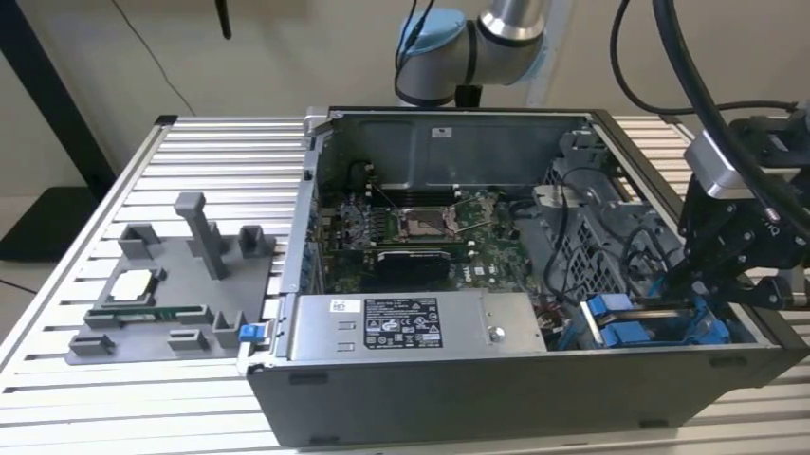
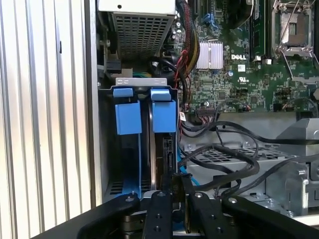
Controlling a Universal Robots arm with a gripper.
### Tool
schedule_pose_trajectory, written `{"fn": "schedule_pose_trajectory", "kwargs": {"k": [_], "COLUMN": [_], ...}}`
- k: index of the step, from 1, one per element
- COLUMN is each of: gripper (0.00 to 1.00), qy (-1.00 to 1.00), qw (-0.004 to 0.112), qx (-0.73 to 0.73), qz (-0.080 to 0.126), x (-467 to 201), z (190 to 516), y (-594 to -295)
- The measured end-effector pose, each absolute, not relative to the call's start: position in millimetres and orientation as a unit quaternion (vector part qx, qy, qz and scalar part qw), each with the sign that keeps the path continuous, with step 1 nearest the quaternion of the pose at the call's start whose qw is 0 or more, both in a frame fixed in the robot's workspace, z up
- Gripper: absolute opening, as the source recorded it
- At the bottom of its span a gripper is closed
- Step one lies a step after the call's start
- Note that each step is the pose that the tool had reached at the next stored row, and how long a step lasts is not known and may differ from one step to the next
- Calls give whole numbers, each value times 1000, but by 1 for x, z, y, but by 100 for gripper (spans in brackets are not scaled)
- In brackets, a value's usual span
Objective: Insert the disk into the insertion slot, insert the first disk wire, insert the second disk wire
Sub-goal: 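Insert the first disk wire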
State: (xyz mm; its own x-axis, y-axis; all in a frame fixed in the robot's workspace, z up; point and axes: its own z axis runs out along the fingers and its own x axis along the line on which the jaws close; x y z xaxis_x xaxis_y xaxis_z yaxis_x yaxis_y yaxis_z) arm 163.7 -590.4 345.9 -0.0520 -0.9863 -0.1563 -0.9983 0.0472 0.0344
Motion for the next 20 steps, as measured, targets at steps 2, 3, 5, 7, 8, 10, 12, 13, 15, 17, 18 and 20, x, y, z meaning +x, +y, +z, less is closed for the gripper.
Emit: {"fn": "schedule_pose_trajectory", "kwargs": {"k": [2,3,5,7,8,10,12,13,15,17,18,20], "gripper": [0,0,0,0,0,0,0,0,0,0,0,0], "qy": [722,722,722,722,722,722,722,722,722,722,722,722], "qw": [45,45,45,45,45,45,45,45,45,45,45,45], "qx": [-687,-687,-687,-687,-687,-687,-687,-687,-687,-687,-687,-687], "qz": [67,67,67,67,67,67,67,67,67,67,66,67], "x": [164,164,164,164,164,164,164,164,164,164,164,164], "z": [345,345,344,344,343,343,342,342,341,340,339,338], "y": [-590,-590,-590,-590,-590,-590,-590,-590,-590,-590,-590,-590]}}
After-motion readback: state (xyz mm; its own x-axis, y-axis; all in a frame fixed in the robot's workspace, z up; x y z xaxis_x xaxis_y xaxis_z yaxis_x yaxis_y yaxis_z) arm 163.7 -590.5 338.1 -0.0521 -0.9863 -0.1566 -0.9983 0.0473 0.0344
